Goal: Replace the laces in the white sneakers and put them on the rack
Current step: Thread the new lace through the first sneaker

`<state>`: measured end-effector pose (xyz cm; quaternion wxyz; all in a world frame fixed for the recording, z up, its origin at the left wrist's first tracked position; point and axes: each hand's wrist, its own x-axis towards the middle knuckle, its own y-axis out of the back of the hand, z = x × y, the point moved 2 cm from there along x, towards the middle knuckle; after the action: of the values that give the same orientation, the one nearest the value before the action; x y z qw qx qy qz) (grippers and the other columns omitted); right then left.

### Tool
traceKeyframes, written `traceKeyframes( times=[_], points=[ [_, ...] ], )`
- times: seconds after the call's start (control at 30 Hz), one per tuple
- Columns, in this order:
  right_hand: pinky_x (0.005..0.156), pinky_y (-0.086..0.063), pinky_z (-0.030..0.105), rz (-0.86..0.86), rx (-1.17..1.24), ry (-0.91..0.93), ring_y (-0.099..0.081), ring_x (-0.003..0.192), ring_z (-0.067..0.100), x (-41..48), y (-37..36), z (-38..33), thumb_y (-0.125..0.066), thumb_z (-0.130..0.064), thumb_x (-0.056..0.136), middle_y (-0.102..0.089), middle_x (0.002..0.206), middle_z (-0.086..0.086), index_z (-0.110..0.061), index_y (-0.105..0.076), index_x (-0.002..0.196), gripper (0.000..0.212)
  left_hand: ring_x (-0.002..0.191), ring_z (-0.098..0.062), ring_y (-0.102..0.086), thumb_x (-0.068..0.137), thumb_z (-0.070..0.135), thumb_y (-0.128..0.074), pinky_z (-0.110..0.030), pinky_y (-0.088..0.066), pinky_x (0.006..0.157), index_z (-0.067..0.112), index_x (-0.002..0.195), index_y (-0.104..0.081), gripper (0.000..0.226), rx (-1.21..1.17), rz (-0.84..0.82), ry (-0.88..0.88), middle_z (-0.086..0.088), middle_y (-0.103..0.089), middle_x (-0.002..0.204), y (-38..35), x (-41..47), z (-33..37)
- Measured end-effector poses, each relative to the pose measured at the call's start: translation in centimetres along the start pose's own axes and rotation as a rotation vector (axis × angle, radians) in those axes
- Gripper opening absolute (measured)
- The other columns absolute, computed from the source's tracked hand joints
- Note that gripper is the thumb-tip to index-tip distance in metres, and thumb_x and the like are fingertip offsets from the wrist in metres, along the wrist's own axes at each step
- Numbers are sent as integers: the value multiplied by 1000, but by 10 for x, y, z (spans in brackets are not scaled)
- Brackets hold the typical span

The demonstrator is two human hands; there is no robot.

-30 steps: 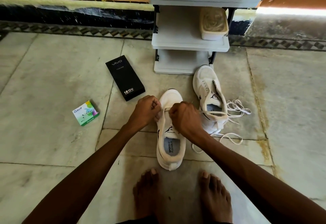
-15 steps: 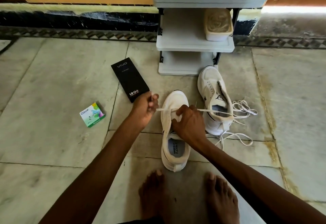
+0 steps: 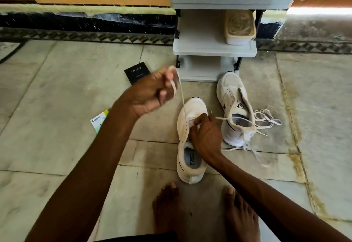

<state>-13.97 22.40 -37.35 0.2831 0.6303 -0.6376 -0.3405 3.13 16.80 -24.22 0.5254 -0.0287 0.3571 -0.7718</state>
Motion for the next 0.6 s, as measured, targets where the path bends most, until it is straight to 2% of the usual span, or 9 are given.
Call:
traceKeyframes(
  times=[0.03, 0.1, 0.17, 0.27, 0.33, 0.47, 0.6],
  points=[
    [70, -53, 40, -3, -3, -2, -57, 83, 27, 0, 0, 0, -61, -25, 85, -57, 106, 8, -15, -59, 100, 18, 57, -3, -43, 92, -2, -44, -11, -39, 48, 21, 72, -60, 34, 25, -13, -112, 4, -48, 71, -3, -1, 13],
    [71, -54, 40, -10, -5, -6, -58, 85, 27, 1, -1, -2, -61, -26, 85, -57, 107, 9, -15, -59, 100, 19, 64, -5, -46, 97, -5, -37, -16, -42, 62, 26, 68, -64, 50, 317, 71, -306, 4, -51, 73, -7, 3, 19],
    [71, -53, 40, -7, 1, -9, -58, 86, 27, 3, 1, -2, -61, -26, 85, -56, 107, 9, -16, -58, 99, 18, 72, -5, -51, 100, 1, -40, -20, -42, 76, 29, 71, -68, 50, 493, 171, -380, 7, -58, 76, -9, 14, 3],
    [71, -53, 42, -4, 8, 4, -57, 84, 28, 2, 1, -1, -61, -25, 84, -55, 103, 9, -16, -58, 97, 16, 79, -7, -54, 102, 10, -45, -17, -47, 79, 19, 102, -71, 28, 423, 349, -326, 5, -63, 80, -2, 29, -46],
    [71, -52, 43, -4, -1, 15, -57, 83, 28, 2, 1, 0, -61, -25, 83, -56, 101, 10, -17, -58, 97, 17, 80, -9, -56, 102, 13, -46, -20, -49, 79, 15, 112, -70, 26, 432, 469, -253, 3, -66, 82, 6, 36, -80],
    [70, -52, 43, -3, -37, 53, -58, 79, 31, 2, 3, -2, -58, -25, 82, -57, 98, 13, -15, -60, 96, 17, 85, -11, -64, 101, 16, -49, -26, -50, 80, 18, 105, -68, 19, 622, 617, -165, 3, -70, 94, 21, 38, -124],
    [71, -50, 43, -59, -70, 133, -59, 78, 36, 5, 8, -1, -56, -19, 82, -58, 96, 19, -9, -61, 94, 17, 96, -14, -63, 98, 20, -54, -16, -49, 77, 14, 104, -67, 15, 797, 693, -208, 0, -68, 103, 35, 33, -134]
  ],
)
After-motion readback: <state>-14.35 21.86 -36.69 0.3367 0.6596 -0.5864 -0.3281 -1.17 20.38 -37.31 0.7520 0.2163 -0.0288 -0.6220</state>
